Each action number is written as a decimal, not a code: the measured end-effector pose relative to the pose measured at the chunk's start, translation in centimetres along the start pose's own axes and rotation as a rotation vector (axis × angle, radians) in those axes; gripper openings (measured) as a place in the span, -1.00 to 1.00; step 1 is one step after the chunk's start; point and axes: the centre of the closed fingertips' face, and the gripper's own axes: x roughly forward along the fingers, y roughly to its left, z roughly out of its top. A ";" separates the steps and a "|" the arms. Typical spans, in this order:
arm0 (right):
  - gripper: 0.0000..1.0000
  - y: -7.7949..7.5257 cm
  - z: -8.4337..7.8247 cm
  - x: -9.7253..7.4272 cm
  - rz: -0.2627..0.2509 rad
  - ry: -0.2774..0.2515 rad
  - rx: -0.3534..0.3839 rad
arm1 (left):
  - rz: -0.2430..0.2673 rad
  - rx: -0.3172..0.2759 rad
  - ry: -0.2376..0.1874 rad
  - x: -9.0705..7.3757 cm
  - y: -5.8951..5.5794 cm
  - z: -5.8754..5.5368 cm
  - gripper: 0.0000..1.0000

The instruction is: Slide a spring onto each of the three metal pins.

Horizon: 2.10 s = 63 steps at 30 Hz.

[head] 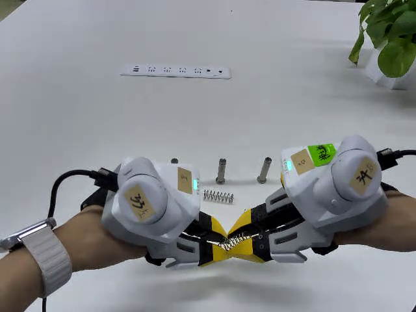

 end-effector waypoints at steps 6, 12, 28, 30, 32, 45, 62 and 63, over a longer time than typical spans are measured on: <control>-0.76 0.0 -0.1 -0.1 0.002 0.011 0.002 | 0.003 -0.006 -0.012 0.0 0.0 0.2 -0.80; -0.76 -0.2 0.1 -0.3 -0.003 0.016 -0.004 | 0.024 -0.027 -0.031 -0.2 0.1 0.4 -0.79; -0.76 -1.2 0.3 -0.6 -0.008 0.052 -0.052 | 0.216 -0.196 -0.145 -2.6 3.1 -0.7 -0.20; -0.76 -1.4 0.2 -0.6 -0.007 0.063 -0.062 | 0.280 -0.236 -0.167 -3.3 4.2 -1.1 -0.09; -0.76 -1.6 0.2 -0.6 -0.002 0.074 -0.073 | 0.320 -0.288 -0.198 -4.0 4.9 -1.2 0.02; -0.76 -2.8 0.3 -0.6 0.013 0.126 -0.134 | 0.504 -0.444 -0.247 -6.6 7.4 -3.6 0.93; -0.76 -5.4 2.0 -0.6 0.003 0.219 -0.202 | 0.582 -0.509 -0.267 -7.5 8.5 -5.3 1.00; -0.76 -5.6 2.2 -0.5 0.002 0.226 -0.216 | 0.586 -0.489 -0.253 -7.5 8.4 -5.3 1.00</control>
